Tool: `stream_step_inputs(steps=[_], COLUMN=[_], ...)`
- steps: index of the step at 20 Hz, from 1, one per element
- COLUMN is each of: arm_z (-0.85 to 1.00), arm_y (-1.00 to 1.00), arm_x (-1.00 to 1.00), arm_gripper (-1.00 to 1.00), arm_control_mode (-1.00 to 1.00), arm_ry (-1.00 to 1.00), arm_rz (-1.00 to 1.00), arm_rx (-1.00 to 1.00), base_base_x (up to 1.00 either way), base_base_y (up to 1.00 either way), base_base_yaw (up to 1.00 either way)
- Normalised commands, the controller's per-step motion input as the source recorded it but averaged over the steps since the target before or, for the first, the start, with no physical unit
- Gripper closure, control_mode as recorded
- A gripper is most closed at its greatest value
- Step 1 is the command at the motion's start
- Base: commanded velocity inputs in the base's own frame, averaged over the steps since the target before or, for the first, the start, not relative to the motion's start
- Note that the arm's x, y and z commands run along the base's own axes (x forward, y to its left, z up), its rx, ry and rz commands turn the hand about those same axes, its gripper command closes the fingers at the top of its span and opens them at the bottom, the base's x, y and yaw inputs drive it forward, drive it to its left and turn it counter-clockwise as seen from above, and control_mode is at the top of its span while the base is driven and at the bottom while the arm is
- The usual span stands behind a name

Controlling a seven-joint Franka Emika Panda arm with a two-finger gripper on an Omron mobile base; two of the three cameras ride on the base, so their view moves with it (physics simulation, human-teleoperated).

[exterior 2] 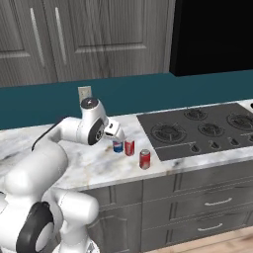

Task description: Four empty soda cans are scattered around the kitchen. Gather all the cans and cluster them next to the stove for recycling.

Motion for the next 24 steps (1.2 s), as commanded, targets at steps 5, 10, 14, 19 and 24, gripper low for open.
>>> stream_step_inputs(steps=[5, 10, 14, 19, 24], arm_z=[0.24, 0.20, 0.20, 0.28, 0.25], arm_y=[0.09, 0.16, 0.16, 0.03, 0.02], arm_x=[-0.50, -0.30, -0.24, -0.24, -0.31], arm_gripper=[-1.00, -1.00, -1.00, -1.00, -1.00], arm_control_mode=[-1.00, -1.00, -1.00, -1.00, -1.00], arm_ry=[0.00, -0.02, -0.03, -0.05, -0.06], arm_rz=[0.00, 0.00, 0.00, -0.01, 0.00], arm_rx=[0.02, 0.00, 0.00, 0.00, 0.00], base_base_x=[0.00, 0.00, 0.00, 0.00, 0.00], base_base_y=[0.00, 0.00, 0.00, 0.00, 0.00], base_base_yaw=[0.00, 0.00, 0.00, 0.00, 0.00])
